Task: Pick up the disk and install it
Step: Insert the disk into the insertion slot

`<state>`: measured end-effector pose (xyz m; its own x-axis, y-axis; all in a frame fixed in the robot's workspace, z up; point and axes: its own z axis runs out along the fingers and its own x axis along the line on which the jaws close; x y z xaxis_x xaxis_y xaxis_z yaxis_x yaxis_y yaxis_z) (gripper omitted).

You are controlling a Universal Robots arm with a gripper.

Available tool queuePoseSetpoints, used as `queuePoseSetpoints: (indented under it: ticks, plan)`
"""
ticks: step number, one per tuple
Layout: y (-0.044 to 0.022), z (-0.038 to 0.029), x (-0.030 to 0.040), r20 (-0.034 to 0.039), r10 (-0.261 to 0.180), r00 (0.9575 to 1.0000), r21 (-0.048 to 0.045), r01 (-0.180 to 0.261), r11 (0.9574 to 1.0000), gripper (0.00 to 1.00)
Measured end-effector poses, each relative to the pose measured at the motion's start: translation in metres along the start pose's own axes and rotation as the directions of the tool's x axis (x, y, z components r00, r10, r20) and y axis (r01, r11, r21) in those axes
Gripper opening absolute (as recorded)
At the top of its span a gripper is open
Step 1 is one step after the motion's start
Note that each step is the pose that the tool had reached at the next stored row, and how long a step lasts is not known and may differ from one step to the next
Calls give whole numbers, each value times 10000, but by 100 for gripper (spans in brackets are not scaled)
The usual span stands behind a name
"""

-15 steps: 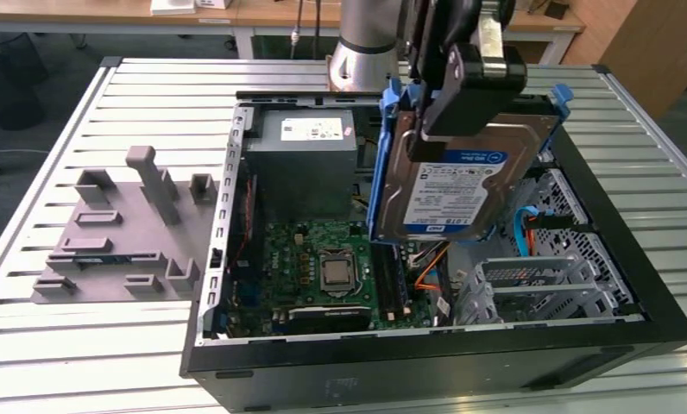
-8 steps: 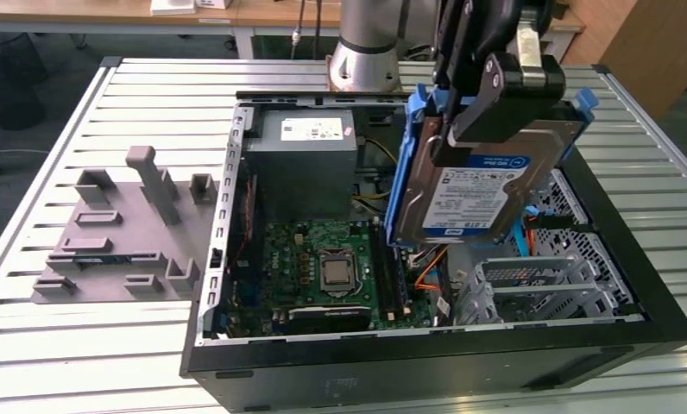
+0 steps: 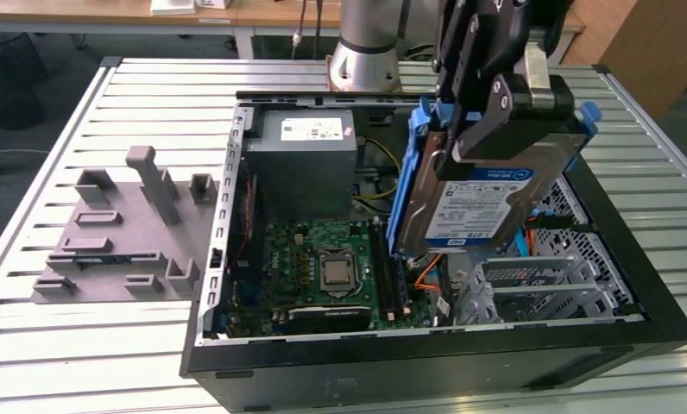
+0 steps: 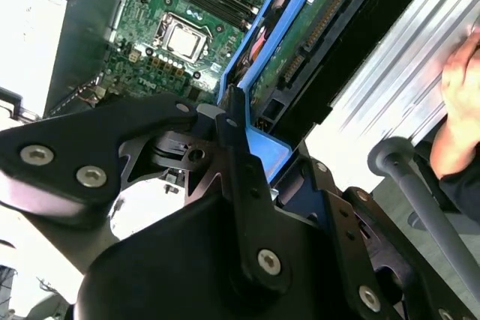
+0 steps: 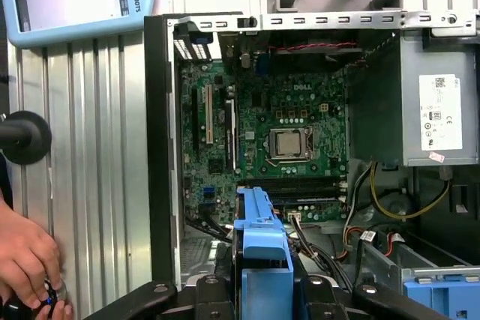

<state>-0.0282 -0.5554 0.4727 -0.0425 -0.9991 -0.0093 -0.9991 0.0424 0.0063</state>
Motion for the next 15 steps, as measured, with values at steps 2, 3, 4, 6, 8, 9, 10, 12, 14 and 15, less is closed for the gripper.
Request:
queuePoseSetpoints:
  ticks: [2, 3, 4, 6, 8, 9, 10, 12, 14, 15]
  plan:
    - [-1, 16, 7, -1, -121, 9999, 0, 121, 9999, 36]
    - [-4, 20, 15, -2, -130, 9999, -1, 130, 9999, 36]
    - [-9, 24, 25, -2, -130, 9999, -1, 130, 9999, 36]
    - [-29, 34, 58, -1, -129, 9999, 0, 129, 9999, 36]
    - [-56, 44, 79, -1, -129, 9999, -1, 129, 9999, 36]
    - [-76, 50, 80, 1, -128, 9999, 0, 128, 9999, 36]
    - [-99, 54, 80, -1, -129, 9999, 0, 129, 9999, 36]
    - [-150, 66, 78, -1, -129, 9999, -1, 129, 9999, 36]
    - [-199, 78, 76, 0, -129, 9999, -2, 129, 9999, 36]
    - [-226, 84, 75, -1, -129, 9999, -3, 129, 9999, 36]
